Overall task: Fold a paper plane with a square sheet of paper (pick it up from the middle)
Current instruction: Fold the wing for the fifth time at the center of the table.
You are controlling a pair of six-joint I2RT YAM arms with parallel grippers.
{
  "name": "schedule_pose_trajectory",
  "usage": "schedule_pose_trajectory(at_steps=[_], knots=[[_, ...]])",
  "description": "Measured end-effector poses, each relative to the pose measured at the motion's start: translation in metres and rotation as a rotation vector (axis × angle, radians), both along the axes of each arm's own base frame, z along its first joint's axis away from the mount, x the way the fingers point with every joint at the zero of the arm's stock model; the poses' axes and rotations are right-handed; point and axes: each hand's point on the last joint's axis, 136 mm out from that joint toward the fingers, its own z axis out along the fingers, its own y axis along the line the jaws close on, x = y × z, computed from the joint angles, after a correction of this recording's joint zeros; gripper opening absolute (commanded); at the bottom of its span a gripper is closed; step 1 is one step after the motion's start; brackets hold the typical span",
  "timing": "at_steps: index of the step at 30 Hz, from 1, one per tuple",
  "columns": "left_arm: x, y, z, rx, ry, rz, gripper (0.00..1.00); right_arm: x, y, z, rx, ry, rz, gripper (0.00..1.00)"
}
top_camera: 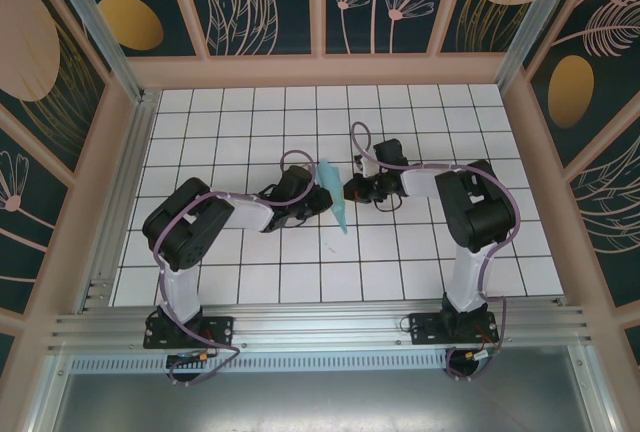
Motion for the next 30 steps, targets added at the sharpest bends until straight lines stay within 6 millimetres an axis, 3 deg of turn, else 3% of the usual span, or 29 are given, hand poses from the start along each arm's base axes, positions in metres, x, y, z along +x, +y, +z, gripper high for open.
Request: schedule_pose_trajectory(at_steps=[15,30], knots=[[0.0022,-0.0007,-0.0052,0.057,0.068,0.005,0.13,0.0001,0.0026,0.0015,0.002,-0.005,0.006,0.00],[0.0051,-0.0054,-0.0030,0.113,0.094,-0.029,0.29,0.0039,-0.0023,-0.0028,-0.031,-0.011,-0.023,0.00]])
